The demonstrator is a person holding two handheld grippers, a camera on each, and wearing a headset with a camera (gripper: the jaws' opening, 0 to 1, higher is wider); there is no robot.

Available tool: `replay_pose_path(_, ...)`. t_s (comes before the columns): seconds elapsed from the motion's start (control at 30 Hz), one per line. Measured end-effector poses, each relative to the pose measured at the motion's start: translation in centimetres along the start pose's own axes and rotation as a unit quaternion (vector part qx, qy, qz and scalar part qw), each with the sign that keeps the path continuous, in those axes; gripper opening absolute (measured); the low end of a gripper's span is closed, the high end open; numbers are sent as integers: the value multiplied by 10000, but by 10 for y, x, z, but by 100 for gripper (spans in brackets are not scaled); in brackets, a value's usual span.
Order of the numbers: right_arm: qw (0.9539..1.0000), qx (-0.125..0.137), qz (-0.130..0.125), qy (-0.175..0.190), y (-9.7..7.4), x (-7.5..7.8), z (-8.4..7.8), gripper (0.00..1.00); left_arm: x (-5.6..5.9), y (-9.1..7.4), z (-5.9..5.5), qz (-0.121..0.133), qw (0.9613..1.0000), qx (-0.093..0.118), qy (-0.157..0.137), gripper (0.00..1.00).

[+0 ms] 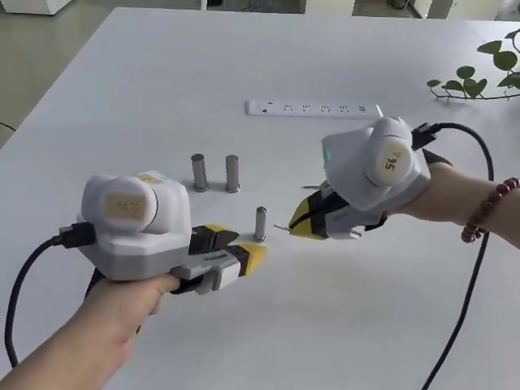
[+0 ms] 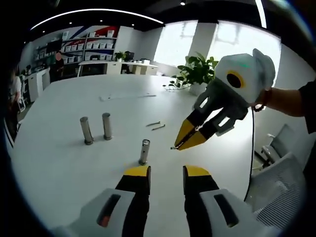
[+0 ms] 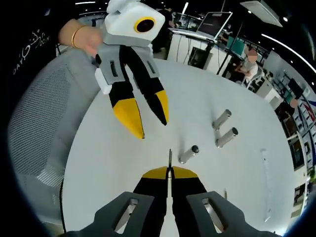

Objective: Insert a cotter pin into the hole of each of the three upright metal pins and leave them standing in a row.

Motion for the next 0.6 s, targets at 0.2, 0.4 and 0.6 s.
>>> replay_pose_path(0.2,9992,54,68,-399,-4,-12,16,0,4,-4,3,-175,9994,133,-263,19)
replay_pose_path(0.4,9983,130,90,-555,-7,-17,24,0,8,-5,4,-355,9978,296,-482,13)
replay_pose_path(0.6,9976,181,43,-665,-11,-19,28,0,10,-6,4,-459,9954,430,-721,8)
Point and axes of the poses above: the centre of the closed fingertips' face, and the gripper's own axes: y roughly forward along the fingers, x roughly to its right, z roughly out of its top, the point moved 10 cm from there along -y, roughly backward along the fingers, and after that the axes turned 8 degrees about y, right-handed, at the moved point
